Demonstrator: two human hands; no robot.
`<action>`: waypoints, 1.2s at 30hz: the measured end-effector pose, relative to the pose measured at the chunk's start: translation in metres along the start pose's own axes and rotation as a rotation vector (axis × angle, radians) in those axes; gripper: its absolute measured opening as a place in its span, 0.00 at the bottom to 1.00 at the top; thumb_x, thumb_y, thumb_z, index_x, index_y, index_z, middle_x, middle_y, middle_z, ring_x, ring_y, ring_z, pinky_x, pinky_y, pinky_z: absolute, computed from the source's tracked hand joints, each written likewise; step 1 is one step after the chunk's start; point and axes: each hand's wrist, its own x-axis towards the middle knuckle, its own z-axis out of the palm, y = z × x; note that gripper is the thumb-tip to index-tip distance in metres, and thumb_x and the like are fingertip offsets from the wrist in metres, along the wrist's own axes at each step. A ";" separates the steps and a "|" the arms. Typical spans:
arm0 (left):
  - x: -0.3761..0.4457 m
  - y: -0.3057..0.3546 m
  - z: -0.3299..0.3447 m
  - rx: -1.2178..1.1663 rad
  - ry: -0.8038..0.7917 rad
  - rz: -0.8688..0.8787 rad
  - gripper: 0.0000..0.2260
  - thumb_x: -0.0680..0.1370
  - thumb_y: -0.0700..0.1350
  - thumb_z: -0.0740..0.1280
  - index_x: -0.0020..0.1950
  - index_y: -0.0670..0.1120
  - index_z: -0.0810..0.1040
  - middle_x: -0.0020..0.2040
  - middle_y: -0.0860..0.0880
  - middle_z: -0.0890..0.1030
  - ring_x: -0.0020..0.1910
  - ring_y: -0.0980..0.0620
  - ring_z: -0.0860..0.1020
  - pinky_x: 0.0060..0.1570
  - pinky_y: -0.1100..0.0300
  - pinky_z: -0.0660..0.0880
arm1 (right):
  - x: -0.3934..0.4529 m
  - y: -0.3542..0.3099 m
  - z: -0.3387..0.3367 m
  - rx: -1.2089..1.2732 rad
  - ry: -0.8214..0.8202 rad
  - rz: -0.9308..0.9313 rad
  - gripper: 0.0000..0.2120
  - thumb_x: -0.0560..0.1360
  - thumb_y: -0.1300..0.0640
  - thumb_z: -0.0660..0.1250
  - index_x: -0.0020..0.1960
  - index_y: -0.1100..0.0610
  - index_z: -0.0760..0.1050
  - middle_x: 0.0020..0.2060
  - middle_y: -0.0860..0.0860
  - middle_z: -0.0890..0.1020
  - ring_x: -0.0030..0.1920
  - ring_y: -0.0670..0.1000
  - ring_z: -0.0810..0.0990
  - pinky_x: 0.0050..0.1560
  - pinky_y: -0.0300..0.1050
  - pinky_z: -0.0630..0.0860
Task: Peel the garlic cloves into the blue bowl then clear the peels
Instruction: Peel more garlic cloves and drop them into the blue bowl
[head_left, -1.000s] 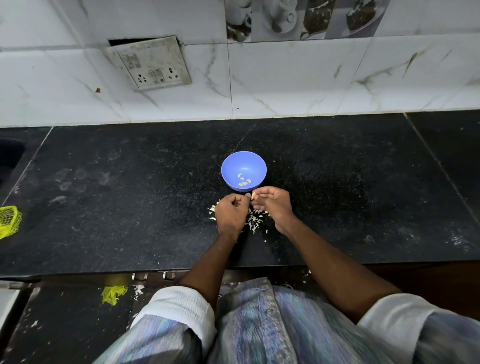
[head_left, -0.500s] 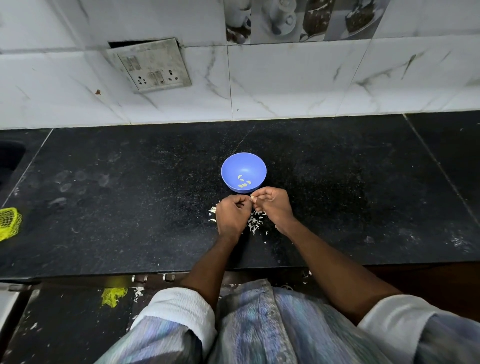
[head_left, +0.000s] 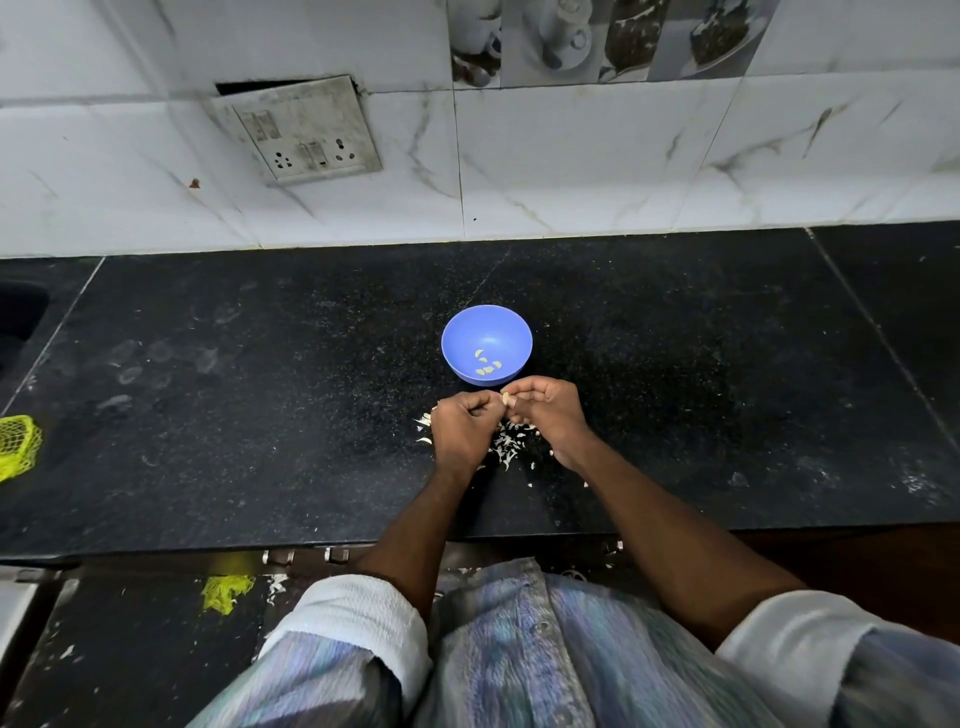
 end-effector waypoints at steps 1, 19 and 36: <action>0.000 -0.001 0.001 -0.034 -0.002 -0.051 0.09 0.73 0.51 0.74 0.39 0.47 0.86 0.30 0.47 0.81 0.31 0.59 0.71 0.35 0.53 0.76 | 0.001 0.001 0.000 0.013 0.001 0.015 0.05 0.77 0.69 0.71 0.51 0.64 0.83 0.38 0.57 0.86 0.34 0.47 0.82 0.38 0.38 0.78; 0.001 0.005 -0.002 0.044 0.022 -0.046 0.03 0.73 0.45 0.77 0.39 0.49 0.88 0.33 0.57 0.84 0.33 0.58 0.83 0.40 0.55 0.82 | 0.002 -0.006 0.001 -0.052 -0.026 0.019 0.06 0.77 0.70 0.71 0.51 0.64 0.85 0.40 0.57 0.87 0.37 0.50 0.85 0.40 0.41 0.82; 0.007 -0.006 -0.002 -0.122 -0.117 -0.100 0.07 0.72 0.40 0.81 0.46 0.44 0.86 0.39 0.48 0.87 0.38 0.54 0.83 0.45 0.58 0.83 | 0.005 -0.006 -0.003 -0.077 -0.026 0.037 0.07 0.70 0.68 0.77 0.47 0.61 0.86 0.39 0.59 0.87 0.39 0.54 0.85 0.48 0.51 0.85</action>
